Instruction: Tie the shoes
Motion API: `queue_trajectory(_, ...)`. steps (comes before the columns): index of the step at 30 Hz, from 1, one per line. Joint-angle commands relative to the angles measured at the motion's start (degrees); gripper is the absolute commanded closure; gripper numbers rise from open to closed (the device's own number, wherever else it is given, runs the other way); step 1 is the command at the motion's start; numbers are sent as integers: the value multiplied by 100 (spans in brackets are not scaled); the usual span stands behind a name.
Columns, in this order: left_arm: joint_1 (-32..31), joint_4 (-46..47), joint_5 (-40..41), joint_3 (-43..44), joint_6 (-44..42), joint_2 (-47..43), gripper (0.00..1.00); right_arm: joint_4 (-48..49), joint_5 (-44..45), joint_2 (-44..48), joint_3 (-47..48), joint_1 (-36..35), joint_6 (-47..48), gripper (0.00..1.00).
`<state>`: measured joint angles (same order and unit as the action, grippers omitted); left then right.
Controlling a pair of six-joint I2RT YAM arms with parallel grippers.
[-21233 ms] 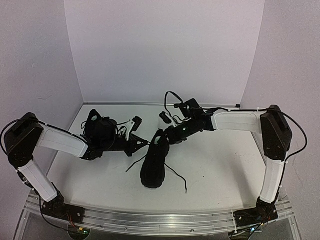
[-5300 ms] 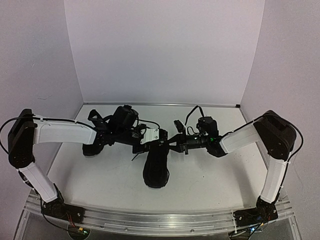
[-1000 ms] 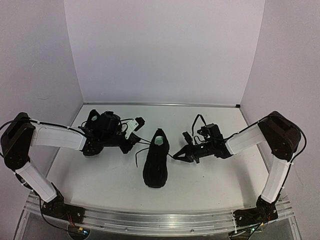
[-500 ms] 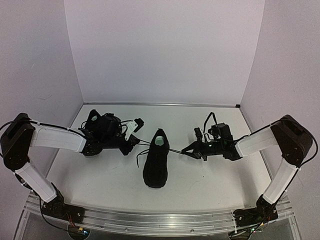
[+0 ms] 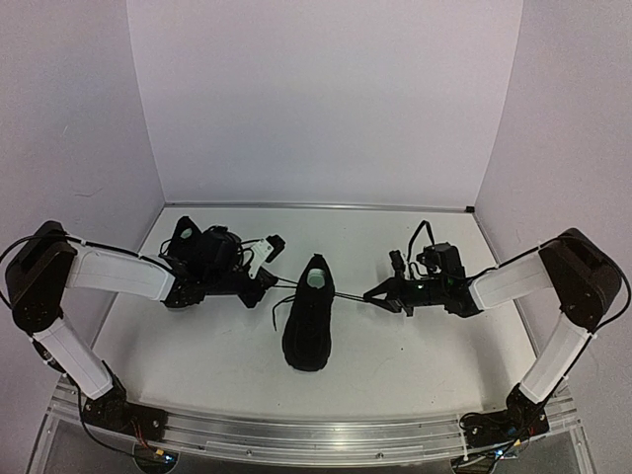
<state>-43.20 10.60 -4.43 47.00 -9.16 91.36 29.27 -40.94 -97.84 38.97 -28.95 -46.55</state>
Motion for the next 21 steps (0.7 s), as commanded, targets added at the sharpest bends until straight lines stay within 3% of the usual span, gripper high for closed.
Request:
queue_trajectory(1, 280, -182, 863, -8, 140, 91, 100, -576, 570, 58, -217, 335, 130, 100)
queue_trajectory(4, 286, -164, 769, 0, 175, 96, 100, -580, 467, 27, -165, 335, 165, 100)
queue_trajectory(12, 259, -167, -437, 287, -94, 38, 99, -643, -444, -307, 723, -198, 521, 100)
queue_trajectory(16, 259, -272, -522, 306, -81, -230, 75, -703, -648, -296, 867, -288, 621, 77)
queue_trajectory(18, 261, -165, -377, 135, -16, -497, 68, -785, -655, -209, 875, -289, 677, 66)
queue_trajectory(21, 268, -70, -105, -214, 21, -1006, 61, -1061, -601, -53, 885, -286, 845, 59)
